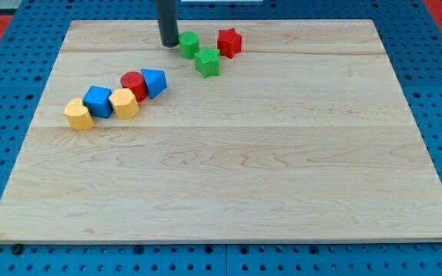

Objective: Nudge the red star down a bit

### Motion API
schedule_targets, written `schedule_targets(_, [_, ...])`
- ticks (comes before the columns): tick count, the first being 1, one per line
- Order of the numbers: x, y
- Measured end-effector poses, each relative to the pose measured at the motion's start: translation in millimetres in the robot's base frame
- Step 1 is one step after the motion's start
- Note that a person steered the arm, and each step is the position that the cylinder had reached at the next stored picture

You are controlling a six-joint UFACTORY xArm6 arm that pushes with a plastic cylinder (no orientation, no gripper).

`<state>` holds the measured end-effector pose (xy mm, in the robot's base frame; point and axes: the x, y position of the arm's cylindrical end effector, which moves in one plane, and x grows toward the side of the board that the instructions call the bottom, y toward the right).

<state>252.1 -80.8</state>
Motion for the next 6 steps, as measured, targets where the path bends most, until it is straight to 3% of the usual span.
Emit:
schedule_targets(2, [-29,38])
schedule_targets(3, [-29,100])
schedule_targets(6, [-8,115])
